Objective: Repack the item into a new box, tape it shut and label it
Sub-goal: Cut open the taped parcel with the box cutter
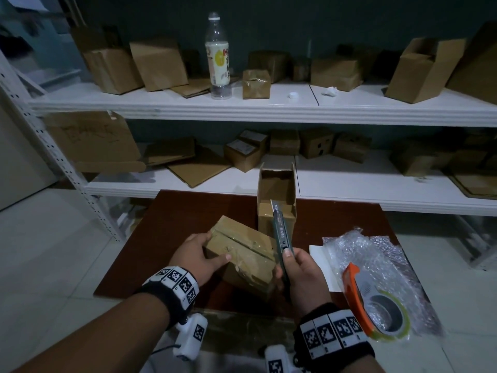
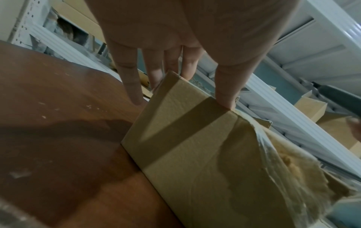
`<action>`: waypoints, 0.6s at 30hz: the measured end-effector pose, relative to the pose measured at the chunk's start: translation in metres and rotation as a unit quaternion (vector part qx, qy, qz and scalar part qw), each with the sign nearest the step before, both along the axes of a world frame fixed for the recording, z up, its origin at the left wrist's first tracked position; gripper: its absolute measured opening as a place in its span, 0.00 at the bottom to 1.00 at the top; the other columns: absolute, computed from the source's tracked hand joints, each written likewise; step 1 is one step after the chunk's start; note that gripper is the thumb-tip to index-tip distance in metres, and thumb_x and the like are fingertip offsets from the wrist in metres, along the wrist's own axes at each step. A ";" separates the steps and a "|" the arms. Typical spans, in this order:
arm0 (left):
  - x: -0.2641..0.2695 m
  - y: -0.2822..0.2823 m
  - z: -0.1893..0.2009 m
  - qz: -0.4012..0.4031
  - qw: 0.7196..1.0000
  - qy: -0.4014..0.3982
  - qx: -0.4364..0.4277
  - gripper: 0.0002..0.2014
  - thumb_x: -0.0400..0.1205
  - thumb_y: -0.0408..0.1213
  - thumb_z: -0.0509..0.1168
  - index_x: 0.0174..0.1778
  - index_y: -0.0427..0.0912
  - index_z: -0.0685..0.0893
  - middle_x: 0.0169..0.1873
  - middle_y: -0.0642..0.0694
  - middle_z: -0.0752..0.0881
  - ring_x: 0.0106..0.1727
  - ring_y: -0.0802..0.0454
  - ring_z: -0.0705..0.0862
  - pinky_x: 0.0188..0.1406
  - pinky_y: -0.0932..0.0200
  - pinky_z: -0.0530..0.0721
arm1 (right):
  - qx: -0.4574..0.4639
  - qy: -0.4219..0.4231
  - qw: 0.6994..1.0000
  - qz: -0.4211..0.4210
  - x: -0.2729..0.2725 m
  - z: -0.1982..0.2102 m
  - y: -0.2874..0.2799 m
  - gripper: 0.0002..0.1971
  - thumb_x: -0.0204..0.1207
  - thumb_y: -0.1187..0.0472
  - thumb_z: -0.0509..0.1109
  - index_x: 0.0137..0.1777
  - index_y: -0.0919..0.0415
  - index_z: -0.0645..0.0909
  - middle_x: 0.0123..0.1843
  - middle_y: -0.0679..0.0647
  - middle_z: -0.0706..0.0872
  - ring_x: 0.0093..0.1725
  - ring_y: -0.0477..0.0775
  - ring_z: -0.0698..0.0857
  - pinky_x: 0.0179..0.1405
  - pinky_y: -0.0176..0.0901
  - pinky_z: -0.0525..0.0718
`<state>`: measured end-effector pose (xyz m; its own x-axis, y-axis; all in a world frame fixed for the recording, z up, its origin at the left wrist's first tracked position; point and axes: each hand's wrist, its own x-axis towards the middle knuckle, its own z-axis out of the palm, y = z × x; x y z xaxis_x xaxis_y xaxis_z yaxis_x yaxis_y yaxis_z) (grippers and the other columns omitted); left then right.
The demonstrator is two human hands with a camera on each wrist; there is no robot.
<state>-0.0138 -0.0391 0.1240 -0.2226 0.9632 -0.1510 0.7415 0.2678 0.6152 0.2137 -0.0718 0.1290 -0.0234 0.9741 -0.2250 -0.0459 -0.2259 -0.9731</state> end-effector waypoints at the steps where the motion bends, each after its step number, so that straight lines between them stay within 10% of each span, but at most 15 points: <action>1: 0.000 0.000 0.000 -0.001 1.000 -0.001 0.000 0.40 0.74 0.56 0.77 0.81 0.47 0.72 0.72 0.53 0.75 0.71 0.52 0.76 0.67 0.57 0.75 | 0.000 -0.005 1.000 0.002 0.000 0.000 -0.001 0.16 0.90 0.54 0.59 0.48 0.65 0.80 0.29 0.52 0.81 0.24 0.49 0.79 0.25 0.38 0.79; 8: -0.011 0.008 -0.006 -0.012 0.999 -0.029 0.004 0.39 0.67 0.58 0.80 0.73 0.52 0.75 0.64 0.54 0.79 0.59 0.56 0.79 0.60 0.56 0.81 | -0.080 0.077 0.994 -0.005 -0.002 -0.005 -0.003 0.06 0.87 0.62 0.63 0.58 0.61 0.80 0.47 0.62 0.90 0.39 0.61 0.86 0.34 0.50 0.84; 18: -0.034 0.026 -0.034 -0.014 0.982 -0.188 -0.023 0.47 0.60 0.57 0.84 0.73 0.56 0.70 0.59 0.57 0.80 0.58 0.56 0.79 0.51 0.57 0.76 | 0.006 -0.064 0.997 -0.037 -0.016 -0.008 -0.003 0.09 0.87 0.57 0.65 0.50 0.63 0.80 0.34 0.58 0.84 0.28 0.56 0.80 0.24 0.43 0.77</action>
